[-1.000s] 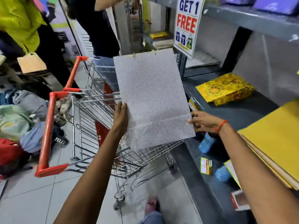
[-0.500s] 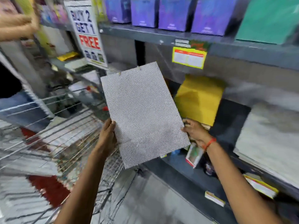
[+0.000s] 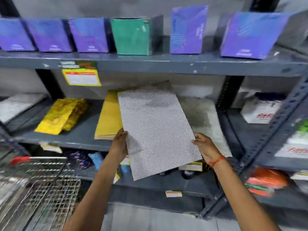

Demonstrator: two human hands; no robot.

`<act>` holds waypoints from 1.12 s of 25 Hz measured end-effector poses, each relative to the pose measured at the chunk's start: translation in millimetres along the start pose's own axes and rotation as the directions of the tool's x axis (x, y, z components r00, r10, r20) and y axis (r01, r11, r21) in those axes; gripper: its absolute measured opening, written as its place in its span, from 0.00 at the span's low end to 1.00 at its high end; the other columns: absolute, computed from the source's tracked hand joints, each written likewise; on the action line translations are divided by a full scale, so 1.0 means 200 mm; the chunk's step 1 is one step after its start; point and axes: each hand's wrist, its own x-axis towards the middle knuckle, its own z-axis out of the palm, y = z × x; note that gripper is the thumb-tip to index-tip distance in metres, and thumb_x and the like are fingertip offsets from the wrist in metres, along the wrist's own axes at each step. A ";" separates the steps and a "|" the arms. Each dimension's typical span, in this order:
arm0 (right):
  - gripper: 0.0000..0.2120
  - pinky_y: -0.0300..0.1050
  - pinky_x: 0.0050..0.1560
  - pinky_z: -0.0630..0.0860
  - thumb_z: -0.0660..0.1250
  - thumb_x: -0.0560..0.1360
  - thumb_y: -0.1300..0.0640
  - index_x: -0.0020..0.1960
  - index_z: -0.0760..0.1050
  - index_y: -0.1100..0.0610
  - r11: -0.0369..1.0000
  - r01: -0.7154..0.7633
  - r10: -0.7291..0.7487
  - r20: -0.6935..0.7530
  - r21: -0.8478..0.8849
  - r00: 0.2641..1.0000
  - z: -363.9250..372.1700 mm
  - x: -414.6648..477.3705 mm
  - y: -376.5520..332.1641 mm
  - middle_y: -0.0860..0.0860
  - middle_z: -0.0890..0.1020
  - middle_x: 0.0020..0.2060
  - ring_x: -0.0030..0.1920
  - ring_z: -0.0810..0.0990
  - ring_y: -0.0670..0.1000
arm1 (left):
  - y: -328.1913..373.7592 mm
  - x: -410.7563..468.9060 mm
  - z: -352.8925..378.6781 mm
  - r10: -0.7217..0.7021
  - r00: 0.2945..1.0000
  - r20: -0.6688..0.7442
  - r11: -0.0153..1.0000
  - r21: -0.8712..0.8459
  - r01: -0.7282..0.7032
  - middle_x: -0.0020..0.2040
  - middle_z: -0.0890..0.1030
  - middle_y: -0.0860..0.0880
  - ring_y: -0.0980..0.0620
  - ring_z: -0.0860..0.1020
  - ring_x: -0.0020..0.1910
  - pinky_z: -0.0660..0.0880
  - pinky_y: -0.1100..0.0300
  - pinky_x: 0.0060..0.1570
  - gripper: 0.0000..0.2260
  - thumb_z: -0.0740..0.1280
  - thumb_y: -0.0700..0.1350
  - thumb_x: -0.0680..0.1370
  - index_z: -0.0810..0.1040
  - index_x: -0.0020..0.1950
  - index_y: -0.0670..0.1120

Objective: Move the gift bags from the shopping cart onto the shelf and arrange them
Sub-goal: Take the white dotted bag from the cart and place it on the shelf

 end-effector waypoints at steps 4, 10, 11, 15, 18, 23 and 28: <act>0.12 0.43 0.47 0.71 0.55 0.76 0.76 0.52 0.72 0.65 0.998 0.000 0.009 -0.144 0.062 0.989 -0.30 0.10 0.04 0.55 0.76 0.42 0.41 0.75 0.52 | -0.05 0.18 0.41 -0.032 0.998 0.060 0.989 0.145 0.023 0.64 0.74 0.33 0.38 0.77 0.53 0.74 0.45 0.54 0.17 0.54 0.31 0.80 0.66 0.69 0.33; 0.16 0.40 0.44 0.69 0.56 0.76 0.74 0.62 0.70 0.73 0.993 -0.110 0.092 -0.279 -0.052 0.956 -0.58 0.30 0.13 0.55 0.77 0.47 0.46 0.76 0.55 | -0.16 0.40 0.88 0.052 0.998 0.022 0.843 0.534 -0.056 0.59 0.77 0.35 0.43 0.76 0.52 0.73 0.53 0.47 0.18 0.62 0.32 0.77 0.70 0.66 0.33; 0.16 0.41 0.44 0.70 0.56 0.76 0.73 0.63 0.70 0.72 0.988 -0.132 0.106 -0.286 -0.074 0.952 -0.60 0.33 0.13 0.57 0.77 0.49 0.47 0.76 0.55 | -0.17 0.43 0.91 0.066 0.998 0.018 0.807 0.587 -0.064 0.60 0.77 0.34 0.43 0.77 0.53 0.72 0.54 0.45 0.18 0.63 0.32 0.76 0.70 0.67 0.33; 0.17 0.44 0.49 0.70 0.54 0.76 0.69 0.63 0.73 0.65 0.955 -0.174 0.087 -0.336 -0.239 0.938 -0.64 0.41 0.13 0.62 0.78 0.61 0.55 0.77 0.58 | -0.21 0.51 1.02 0.037 0.999 -0.024 0.790 0.613 -0.014 0.65 0.75 0.35 0.39 0.74 0.65 0.72 0.59 0.57 0.21 0.64 0.31 0.75 0.67 0.69 0.33; 0.16 0.41 0.45 0.68 0.56 0.75 0.68 0.59 0.75 0.65 0.931 -0.167 0.042 -0.363 -0.323 0.931 -0.64 0.44 0.13 0.62 0.80 0.58 0.47 0.76 0.54 | -0.20 0.53 1.03 0.043 0.998 -0.043 0.784 0.620 -0.006 0.65 0.74 0.33 0.38 0.74 0.65 0.72 0.62 0.51 0.20 0.64 0.30 0.75 0.67 0.67 0.32; 0.16 0.42 0.54 0.70 0.58 0.76 0.64 0.62 0.73 0.64 0.895 -0.181 0.026 -0.358 -0.408 0.933 -0.62 0.42 0.17 0.64 0.78 0.60 0.53 0.74 0.52 | -0.21 0.51 0.96 -0.061 0.998 -0.026 0.870 0.489 0.066 0.63 0.74 0.32 0.38 0.73 0.64 0.71 0.51 0.61 0.23 0.63 0.30 0.76 0.63 0.70 0.31; 0.17 0.50 0.65 0.67 0.55 0.79 0.58 0.64 0.70 0.66 0.869 -0.228 0.029 -0.414 -0.439 0.910 -0.60 0.33 0.20 0.65 0.73 0.64 0.65 0.71 0.62 | -0.37 0.33 0.76 -0.199 0.979 -0.054 0.903 0.378 0.204 0.68 0.73 0.38 0.38 0.70 0.68 0.64 0.43 0.71 0.20 0.60 0.48 0.80 0.70 0.68 0.39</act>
